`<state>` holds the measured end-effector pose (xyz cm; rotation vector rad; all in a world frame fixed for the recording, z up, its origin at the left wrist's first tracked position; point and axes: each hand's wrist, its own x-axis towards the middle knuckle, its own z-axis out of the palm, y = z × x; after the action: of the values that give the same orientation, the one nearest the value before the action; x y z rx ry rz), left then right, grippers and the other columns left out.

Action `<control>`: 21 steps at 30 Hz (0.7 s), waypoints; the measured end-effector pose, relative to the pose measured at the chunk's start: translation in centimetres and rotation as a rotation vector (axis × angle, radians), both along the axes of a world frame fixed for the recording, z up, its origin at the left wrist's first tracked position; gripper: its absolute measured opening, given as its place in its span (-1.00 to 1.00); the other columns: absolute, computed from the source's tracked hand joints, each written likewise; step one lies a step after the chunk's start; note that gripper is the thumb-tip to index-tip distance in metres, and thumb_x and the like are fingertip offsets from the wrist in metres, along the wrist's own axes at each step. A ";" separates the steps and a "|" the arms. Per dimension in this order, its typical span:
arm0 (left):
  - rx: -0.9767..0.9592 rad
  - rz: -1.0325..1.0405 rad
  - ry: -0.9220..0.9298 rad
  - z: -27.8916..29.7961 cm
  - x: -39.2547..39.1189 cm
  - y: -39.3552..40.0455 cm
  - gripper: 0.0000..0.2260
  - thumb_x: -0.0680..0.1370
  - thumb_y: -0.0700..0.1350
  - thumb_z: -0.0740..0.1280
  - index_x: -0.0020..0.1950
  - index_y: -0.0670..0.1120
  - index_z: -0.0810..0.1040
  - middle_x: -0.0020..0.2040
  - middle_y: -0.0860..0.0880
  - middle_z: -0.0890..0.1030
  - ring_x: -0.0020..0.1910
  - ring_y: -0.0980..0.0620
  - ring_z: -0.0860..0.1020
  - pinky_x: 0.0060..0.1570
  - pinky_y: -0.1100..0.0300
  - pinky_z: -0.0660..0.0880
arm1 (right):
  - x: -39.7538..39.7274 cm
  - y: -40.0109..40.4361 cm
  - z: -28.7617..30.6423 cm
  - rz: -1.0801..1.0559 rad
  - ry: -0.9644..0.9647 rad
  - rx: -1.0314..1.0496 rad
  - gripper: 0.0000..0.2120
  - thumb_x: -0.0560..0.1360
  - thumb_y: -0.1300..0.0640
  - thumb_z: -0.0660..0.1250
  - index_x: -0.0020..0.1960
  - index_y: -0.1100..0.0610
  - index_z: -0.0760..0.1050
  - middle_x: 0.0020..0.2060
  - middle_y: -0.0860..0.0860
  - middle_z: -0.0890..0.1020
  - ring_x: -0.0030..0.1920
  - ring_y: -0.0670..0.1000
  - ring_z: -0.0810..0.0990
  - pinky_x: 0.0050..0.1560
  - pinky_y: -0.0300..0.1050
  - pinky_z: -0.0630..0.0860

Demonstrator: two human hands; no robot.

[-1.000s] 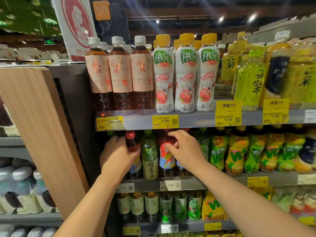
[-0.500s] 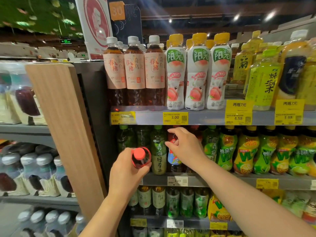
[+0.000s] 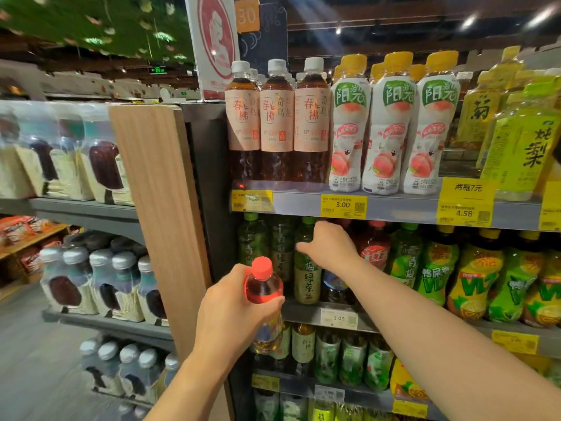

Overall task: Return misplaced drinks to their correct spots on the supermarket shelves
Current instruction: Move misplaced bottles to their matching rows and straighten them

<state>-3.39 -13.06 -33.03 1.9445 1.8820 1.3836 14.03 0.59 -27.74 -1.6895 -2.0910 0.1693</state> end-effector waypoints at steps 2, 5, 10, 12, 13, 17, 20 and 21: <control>-0.015 0.005 0.003 -0.1 -0.2 -0.2 -0.61 0.30 0.23 0.51 -0.03 0.17 0.44 -0.16 0.23 0.62 -0.17 0.28 0.58 -0.16 0.14 0.59 | -0.2 0.0 -0.2 -0.011 -0.004 0.018 -0.58 0.50 -0.07 0.41 -0.30 0.08 0.24 -0.36 -0.01 0.42 -0.23 0.11 0.51 -0.33 -0.08 0.36; -0.030 0.016 0.020 -0.2 -0.4 -0.4 -0.60 0.29 0.23 0.52 -0.02 0.19 0.42 -0.16 0.24 0.60 -0.17 0.28 0.58 -0.15 0.18 0.59 | -0.2 -0.3 -0.7 -0.028 -0.017 0.059 -0.61 0.50 -0.05 0.41 -0.26 0.12 0.28 -0.28 0.01 0.49 -0.16 0.13 0.56 -0.30 -0.09 0.35; -0.048 0.031 0.033 -0.7 -0.7 -0.3 -0.57 0.27 0.27 0.52 -0.01 0.21 0.40 -0.16 0.25 0.59 -0.16 0.28 0.57 -0.16 0.21 0.60 | 0.1 -1.2 -1.6 -0.055 0.042 0.101 -0.61 0.46 -0.13 0.43 -0.05 0.12 0.33 -0.09 0.08 0.50 -0.06 0.18 0.59 -0.25 -0.07 0.41; -0.052 0.026 0.034 -0.7 -0.6 -0.2 -0.56 0.26 0.28 0.51 -0.02 0.21 0.40 -0.16 0.25 0.59 -0.16 0.28 0.57 -0.16 0.21 0.60 | 0.2 -1.5 -1.8 -0.053 0.060 0.112 -0.56 0.45 -0.15 0.44 0.06 0.13 0.37 -0.02 0.08 0.51 -0.02 0.16 0.59 -0.22 -0.06 0.43; -0.055 0.025 0.034 -0.7 -0.6 -0.1 -0.57 0.26 0.28 0.51 -0.03 0.22 0.39 -0.17 0.26 0.58 -0.17 0.29 0.57 -0.17 0.21 0.60 | 0.4 -1.7 -1.9 -0.047 0.067 0.113 -0.52 0.44 -0.16 0.44 0.14 0.13 0.37 0.00 0.08 0.51 -0.01 0.15 0.58 -0.21 -0.07 0.43; -0.064 0.013 0.015 -0.7 -0.3 0.2 -0.59 0.25 0.29 0.51 -0.11 0.26 0.35 -0.21 0.28 0.57 -0.19 0.30 0.57 -0.18 0.21 0.60 | 1.1 -2.6 -3.0 -0.016 0.099 0.134 -0.37 0.45 -0.20 0.41 0.35 0.04 0.22 -0.10 -0.02 0.55 -0.11 0.09 0.59 -0.28 -0.08 0.47; -0.070 -0.007 -0.007 -0.7 0.0 0.2 -0.60 0.25 0.29 0.50 -0.10 0.27 0.37 -0.18 0.28 0.59 -0.17 0.30 0.58 -0.16 0.22 0.60 | 1.7 -3.2 -3.7 -0.001 0.091 0.164 -0.32 0.42 -0.25 0.40 0.39 -0.05 0.19 0.10 -0.01 0.58 0.01 0.11 0.61 -0.17 -0.02 0.56; -0.070 -0.011 -0.011 -0.6 0.1 0.2 -0.60 0.24 0.29 0.50 -0.10 0.26 0.37 -0.17 0.27 0.59 -0.16 0.29 0.58 -0.16 0.21 0.60 | 1.8 -3.5 -3.9 0.014 0.094 0.172 -0.32 0.42 -0.25 0.40 0.41 -0.08 0.20 0.17 -0.04 0.55 0.05 0.10 0.61 -0.12 0.00 0.57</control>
<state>-3.31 -12.82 -33.63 1.9077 1.8857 1.3042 15.85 -2.88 -31.67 -1.5363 -1.9888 0.0698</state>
